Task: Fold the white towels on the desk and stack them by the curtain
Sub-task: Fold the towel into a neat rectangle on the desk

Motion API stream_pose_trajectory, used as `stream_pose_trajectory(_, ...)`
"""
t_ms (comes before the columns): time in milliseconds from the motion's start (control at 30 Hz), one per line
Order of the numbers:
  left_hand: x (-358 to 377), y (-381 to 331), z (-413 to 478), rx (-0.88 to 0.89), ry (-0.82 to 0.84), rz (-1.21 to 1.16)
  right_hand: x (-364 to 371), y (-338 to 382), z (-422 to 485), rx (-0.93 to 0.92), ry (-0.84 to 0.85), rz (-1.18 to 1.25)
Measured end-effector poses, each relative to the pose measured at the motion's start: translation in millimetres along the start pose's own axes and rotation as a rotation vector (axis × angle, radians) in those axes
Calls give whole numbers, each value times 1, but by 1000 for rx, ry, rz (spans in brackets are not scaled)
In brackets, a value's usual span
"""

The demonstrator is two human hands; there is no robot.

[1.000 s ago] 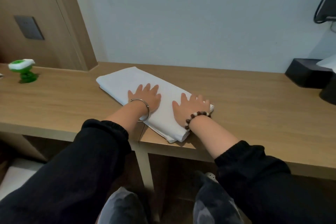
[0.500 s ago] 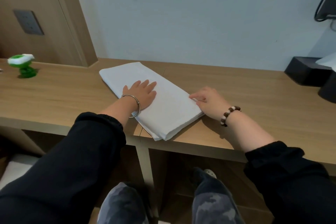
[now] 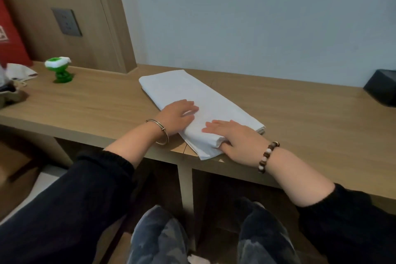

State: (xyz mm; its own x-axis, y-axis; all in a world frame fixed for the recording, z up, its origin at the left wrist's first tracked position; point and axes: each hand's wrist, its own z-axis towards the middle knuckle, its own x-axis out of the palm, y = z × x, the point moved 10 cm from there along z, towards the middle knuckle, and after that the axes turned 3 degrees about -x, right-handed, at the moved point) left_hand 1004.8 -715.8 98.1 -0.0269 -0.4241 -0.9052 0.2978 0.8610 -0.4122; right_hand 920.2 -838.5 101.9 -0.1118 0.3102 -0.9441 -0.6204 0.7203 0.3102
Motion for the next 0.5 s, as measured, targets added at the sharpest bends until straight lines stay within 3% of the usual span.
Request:
stream_pose_trajectory(67,-15,2,-25,27,-145,-94,2,1,3,16,-42,-53)
stream_pose_trajectory(167,-31,-8,-70,130,-385,-5,-1,4,11,76,-140,-153)
stream_pose_trajectory(300,-12,-28,-102,316,-318,70,-16,10,21,154,-295,-251)
stream_pose_trajectory(500,-1,-26,-115,372,-298,93,-2,13,28,19,-180,-52)
